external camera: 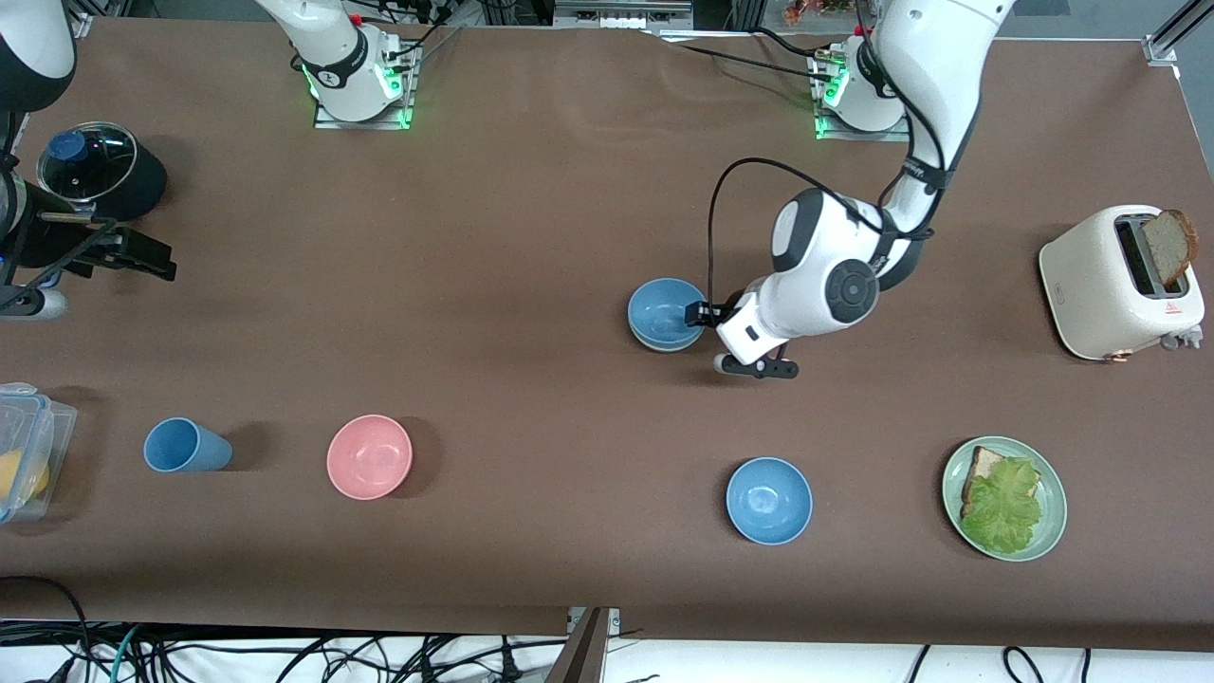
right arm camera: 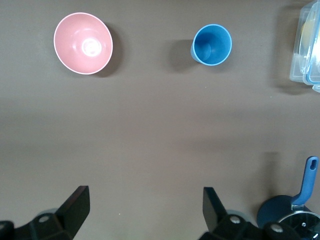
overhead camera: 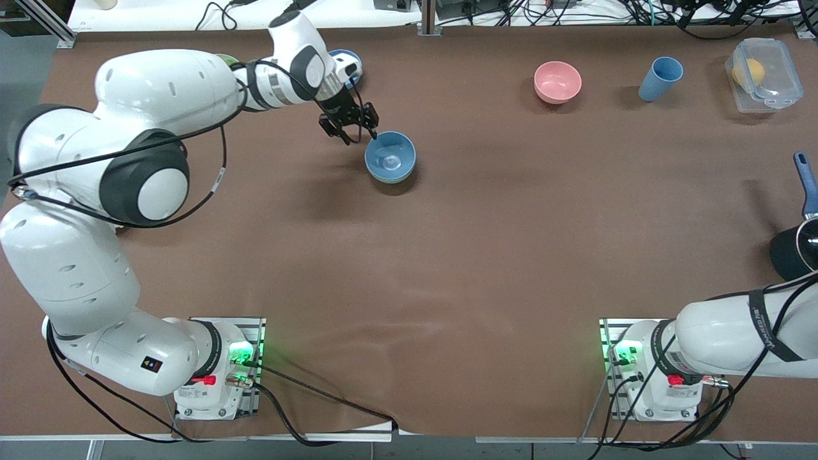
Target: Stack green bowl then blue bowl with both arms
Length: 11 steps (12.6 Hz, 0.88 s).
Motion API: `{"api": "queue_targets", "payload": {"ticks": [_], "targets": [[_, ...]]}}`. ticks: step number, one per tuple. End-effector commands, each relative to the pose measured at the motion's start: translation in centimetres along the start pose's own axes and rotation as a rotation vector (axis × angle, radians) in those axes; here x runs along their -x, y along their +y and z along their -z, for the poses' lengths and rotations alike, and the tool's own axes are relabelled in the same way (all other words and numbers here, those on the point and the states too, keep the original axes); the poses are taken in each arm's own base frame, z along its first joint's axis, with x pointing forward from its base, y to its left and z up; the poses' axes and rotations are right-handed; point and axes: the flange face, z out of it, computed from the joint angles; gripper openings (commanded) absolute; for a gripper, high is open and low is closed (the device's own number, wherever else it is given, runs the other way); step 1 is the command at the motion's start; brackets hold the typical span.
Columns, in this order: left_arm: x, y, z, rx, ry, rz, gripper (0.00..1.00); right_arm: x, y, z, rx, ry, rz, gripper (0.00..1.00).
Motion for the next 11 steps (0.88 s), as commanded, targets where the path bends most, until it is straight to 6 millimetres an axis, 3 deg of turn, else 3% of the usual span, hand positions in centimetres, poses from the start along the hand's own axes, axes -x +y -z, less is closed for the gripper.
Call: {"api": "queue_targets", "payload": {"ticks": [1,2,4,5,6,7,9,11], "targets": [[1.0,-3.4,7.5,0.038,0.1,0.044,1.0,0.0,-0.2,0.3,-0.012,0.01,-0.007,1.0],[1.3,-5.7,11.6,0.058,0.169,0.081,1.0,0.0,-0.2,0.3,-0.012,0.01,-0.008,1.0],[2.8,-6.6,17.4,0.066,0.244,0.087,1.0,0.0,-0.2,0.3,-0.012,0.008,-0.011,1.0],[3.5,-10.2,21.6,0.015,0.235,0.107,1.0,0.0,-0.2,0.3,-0.012,0.005,-0.013,1.0],[3.6,-11.7,25.1,-0.018,0.223,0.114,1.0,0.0,-0.2,0.3,-0.012,0.006,-0.012,1.0],[4.2,-11.8,26.5,-0.081,0.186,0.095,1.0,0.0,-0.2,0.3,-0.012,0.008,-0.013,1.0],[6.4,-13.0,31.3,-0.265,0.179,0.089,1.0,-0.1,-0.2,0.3,-0.012,0.013,-0.012,1.0],[8.0,-11.5,35.6,-0.378,0.15,0.105,1.0,-0.1,-0.2,0.4,-0.012,0.014,-0.012,1.0]]}}
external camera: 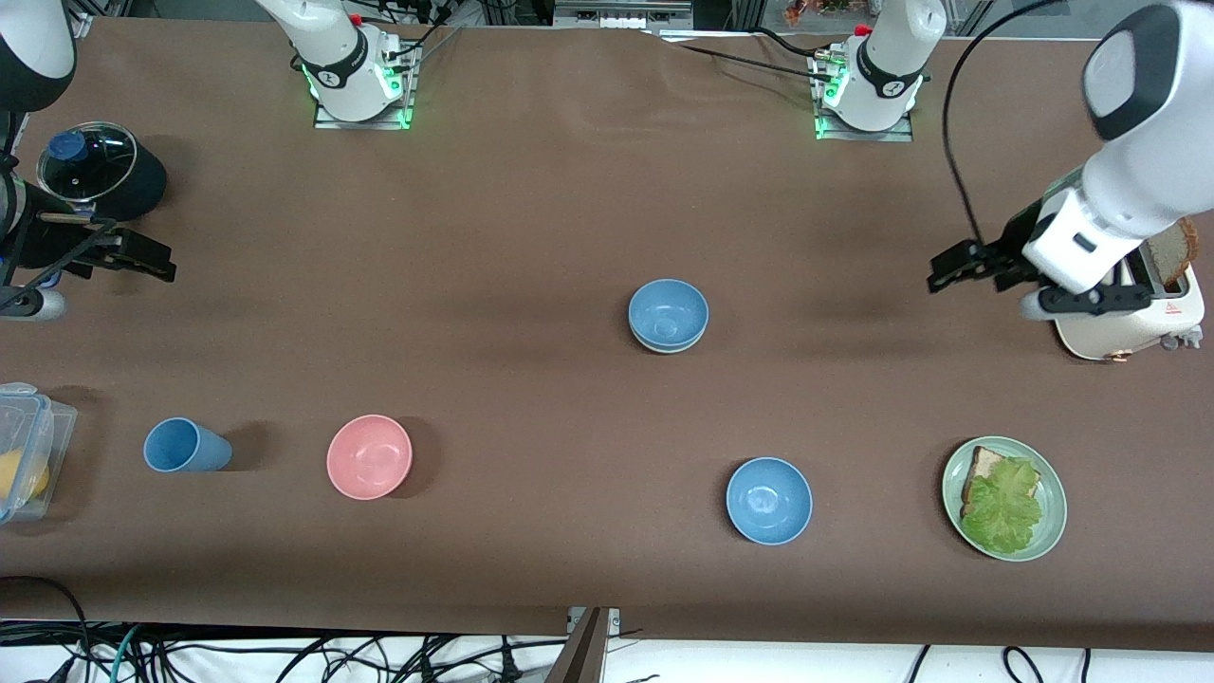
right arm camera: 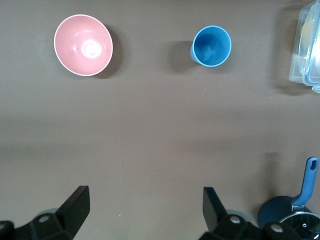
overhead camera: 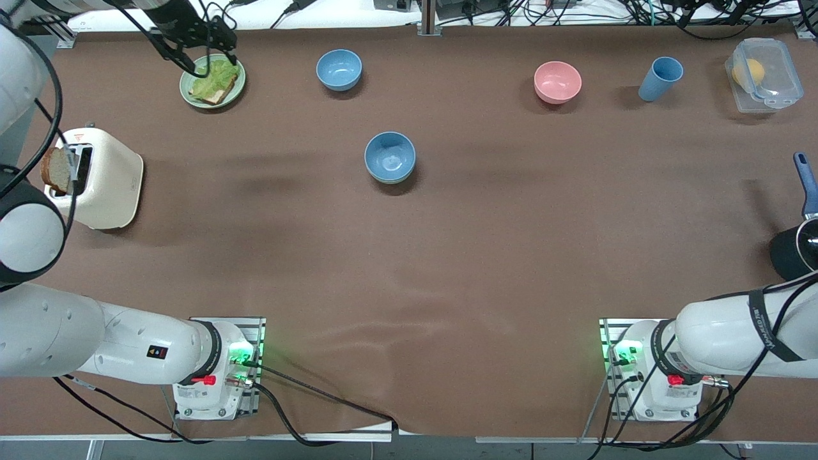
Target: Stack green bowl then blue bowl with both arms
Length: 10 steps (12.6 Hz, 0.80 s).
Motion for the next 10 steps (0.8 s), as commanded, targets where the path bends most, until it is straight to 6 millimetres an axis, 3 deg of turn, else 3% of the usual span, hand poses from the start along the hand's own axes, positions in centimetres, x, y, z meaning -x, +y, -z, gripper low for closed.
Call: {"api": "queue_targets", "payload": {"ticks": [1,5,10], "targets": [[0.9,0.9,5.3,-0.164,0.0,0.035,1.0,0.0,-0.2,0.4,-0.012,0.009,-0.012,1.0],[1.0,1.2,5.6,-0.133,-0.017,0.054,1.0,0.1,-0.8,0.5,-0.011,0.008,-0.007,1.0],[0.4,-1.1,5.8,-0.101,-0.013,0.098,1.0,0.0,-0.8,0.4,-0.012,0.011,-0.001,1.0]]}}
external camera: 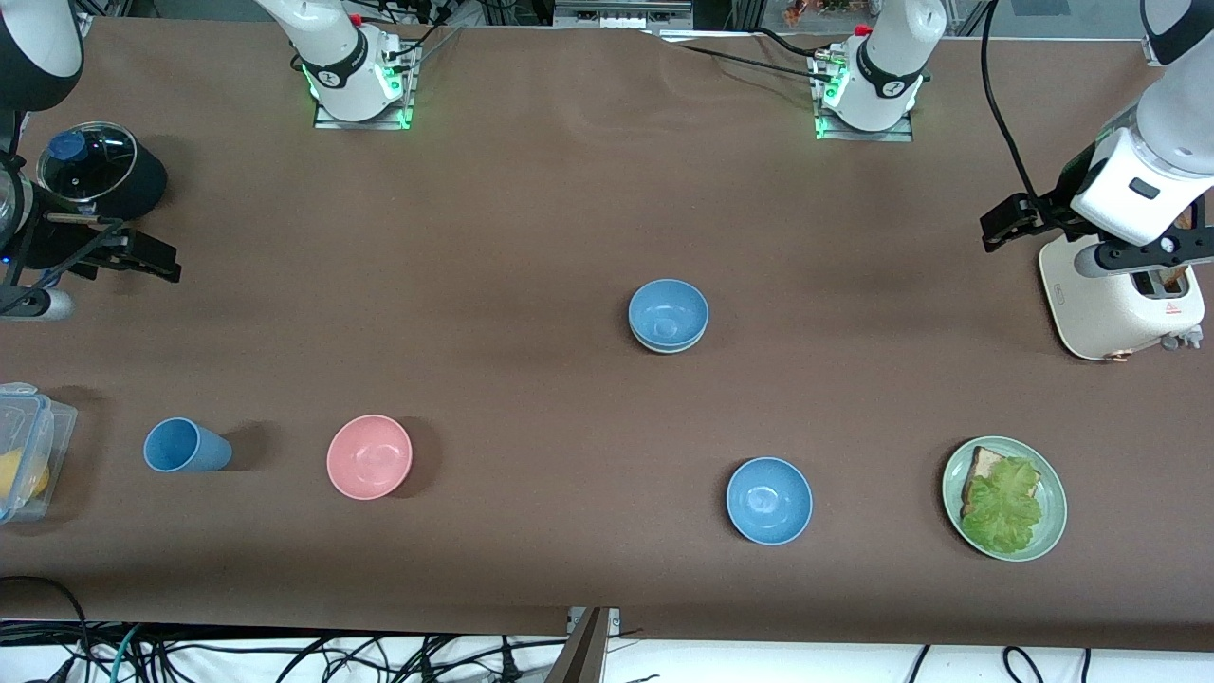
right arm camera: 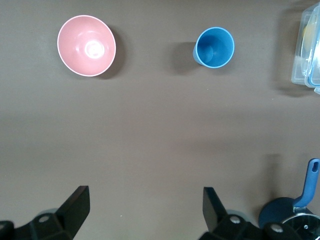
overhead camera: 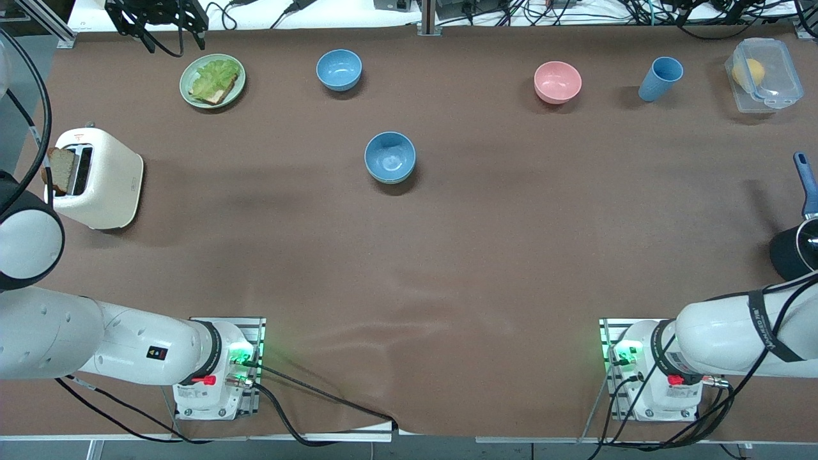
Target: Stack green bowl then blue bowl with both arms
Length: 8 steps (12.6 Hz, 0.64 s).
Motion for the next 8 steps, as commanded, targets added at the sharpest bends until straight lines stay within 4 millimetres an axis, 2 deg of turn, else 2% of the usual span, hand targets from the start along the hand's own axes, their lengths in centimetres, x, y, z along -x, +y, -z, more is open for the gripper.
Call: {"api": "queue_targets", "payload": {"ticks": [1,8], "targets": [[-0.72,-0.88,0.34,0.029,-0.004,0.025,1.0,-0.01,-0.19,0.37,-0.012,0.008,-0.007,1.0],[-0.81,-1.2,0.34,0.054,-0.009,0.031,1.0,-0.01,0.08,0.35,-0.01,0.008,-0.007,1.0]]}}
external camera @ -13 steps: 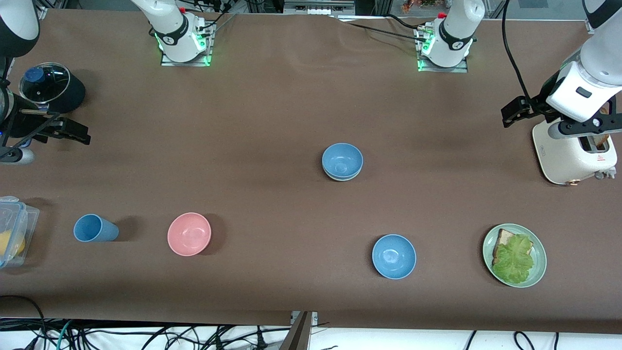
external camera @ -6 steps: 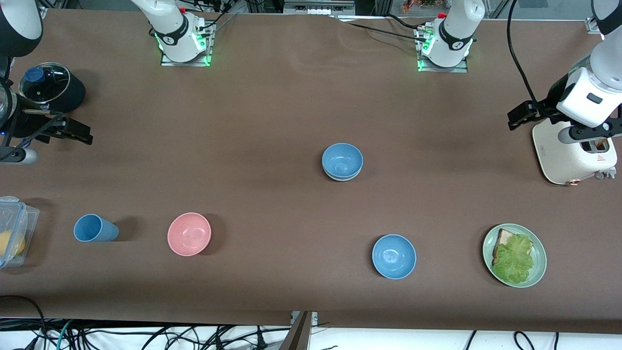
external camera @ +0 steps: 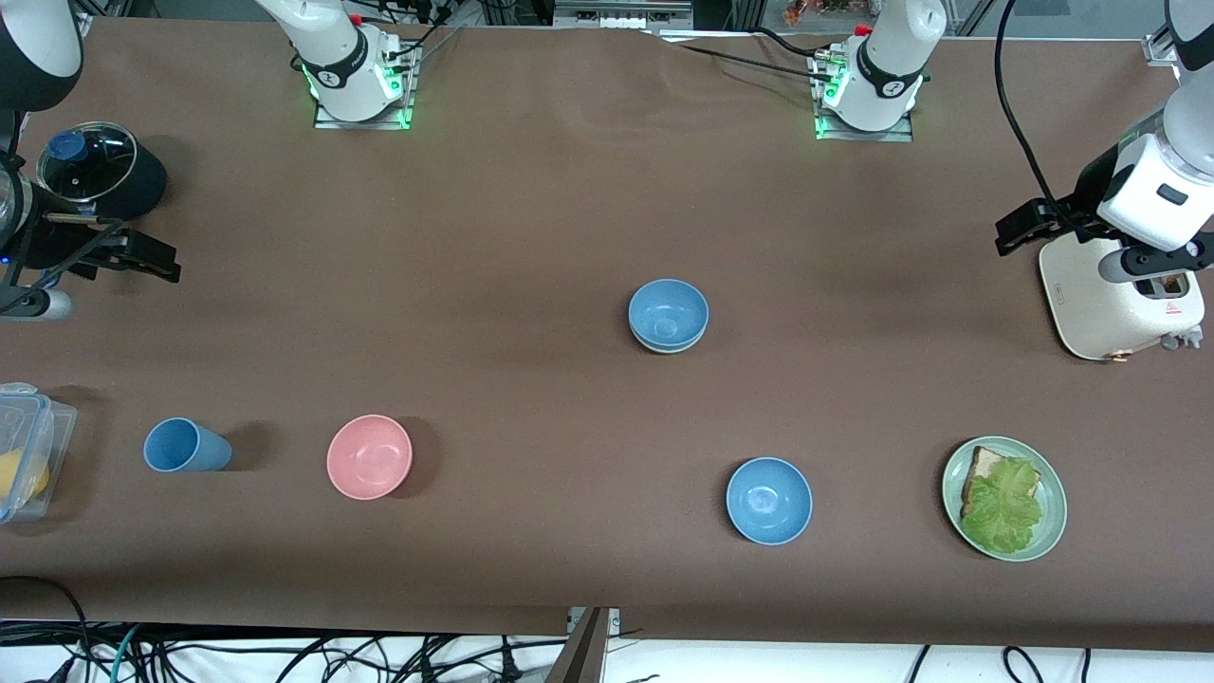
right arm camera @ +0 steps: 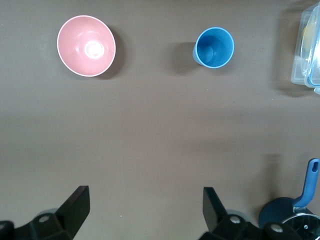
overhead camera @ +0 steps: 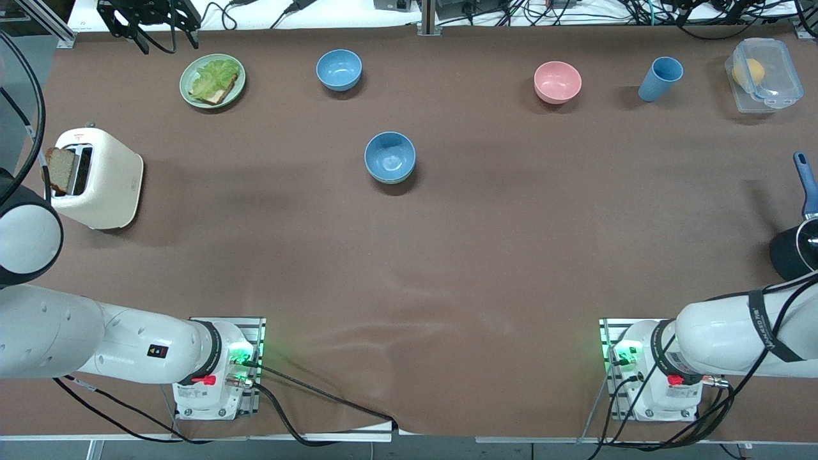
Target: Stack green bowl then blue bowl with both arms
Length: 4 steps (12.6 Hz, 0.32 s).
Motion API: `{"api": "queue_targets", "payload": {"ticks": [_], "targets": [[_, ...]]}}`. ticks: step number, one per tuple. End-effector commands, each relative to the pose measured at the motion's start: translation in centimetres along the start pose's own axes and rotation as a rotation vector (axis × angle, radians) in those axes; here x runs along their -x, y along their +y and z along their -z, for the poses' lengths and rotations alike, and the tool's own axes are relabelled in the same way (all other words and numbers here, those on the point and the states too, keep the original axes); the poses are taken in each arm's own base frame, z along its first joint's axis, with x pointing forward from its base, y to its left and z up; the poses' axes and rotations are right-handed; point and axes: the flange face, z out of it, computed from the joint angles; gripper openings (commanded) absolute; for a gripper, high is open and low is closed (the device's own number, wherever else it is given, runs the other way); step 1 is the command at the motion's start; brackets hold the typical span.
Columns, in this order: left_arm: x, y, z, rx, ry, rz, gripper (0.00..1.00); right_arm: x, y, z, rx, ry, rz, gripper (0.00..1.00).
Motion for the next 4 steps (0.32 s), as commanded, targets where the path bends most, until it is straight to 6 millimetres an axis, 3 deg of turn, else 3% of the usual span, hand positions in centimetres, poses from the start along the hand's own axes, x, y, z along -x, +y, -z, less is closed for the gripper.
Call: {"api": "queue_targets", "payload": {"ticks": [1,4], "targets": [[-0.43,-0.07,0.6,0.026,0.002,0.002,1.0,-0.01,0.02,0.35,-0.012,0.008,-0.007,1.0],[-0.6,-0.51,1.02,0.064,0.002,0.014,1.0,-0.01,0.02,0.35,-0.012,0.008,-0.006,1.0]]}}
